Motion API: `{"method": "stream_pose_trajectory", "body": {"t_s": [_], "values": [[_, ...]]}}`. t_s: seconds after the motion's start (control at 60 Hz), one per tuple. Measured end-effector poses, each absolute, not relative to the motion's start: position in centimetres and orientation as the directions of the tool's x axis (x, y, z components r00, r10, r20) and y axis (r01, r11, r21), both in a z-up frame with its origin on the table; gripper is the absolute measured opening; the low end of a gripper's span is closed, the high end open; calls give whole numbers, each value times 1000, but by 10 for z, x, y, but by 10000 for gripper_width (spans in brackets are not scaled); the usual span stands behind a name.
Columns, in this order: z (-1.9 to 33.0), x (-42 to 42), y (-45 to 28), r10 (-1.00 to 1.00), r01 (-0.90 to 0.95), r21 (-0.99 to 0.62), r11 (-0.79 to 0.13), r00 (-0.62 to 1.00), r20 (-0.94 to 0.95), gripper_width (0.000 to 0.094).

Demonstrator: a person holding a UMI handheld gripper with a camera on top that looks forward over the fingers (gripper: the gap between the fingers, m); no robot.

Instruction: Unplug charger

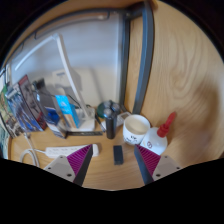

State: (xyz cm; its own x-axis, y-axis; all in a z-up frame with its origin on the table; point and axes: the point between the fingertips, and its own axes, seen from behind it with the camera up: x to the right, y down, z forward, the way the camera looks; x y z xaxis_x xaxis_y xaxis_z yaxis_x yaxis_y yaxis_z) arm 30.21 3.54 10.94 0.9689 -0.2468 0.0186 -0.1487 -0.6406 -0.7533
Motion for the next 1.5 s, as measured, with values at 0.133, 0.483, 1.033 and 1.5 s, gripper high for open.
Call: {"method": "stream_pose_trajectory", "body": {"t_s": [0.133,0.483,1.033,1.5], "values": [[177,258,10,-231,-135,-828,-544,973,-7,859],[236,86,-84,-98,-41,-897,-440,995,3,856],[218,-30,-150,48,-10,-874,-486,998,-37,858],[213,-34,-168,37,-14,-868,-496,999,-37,850]]}}
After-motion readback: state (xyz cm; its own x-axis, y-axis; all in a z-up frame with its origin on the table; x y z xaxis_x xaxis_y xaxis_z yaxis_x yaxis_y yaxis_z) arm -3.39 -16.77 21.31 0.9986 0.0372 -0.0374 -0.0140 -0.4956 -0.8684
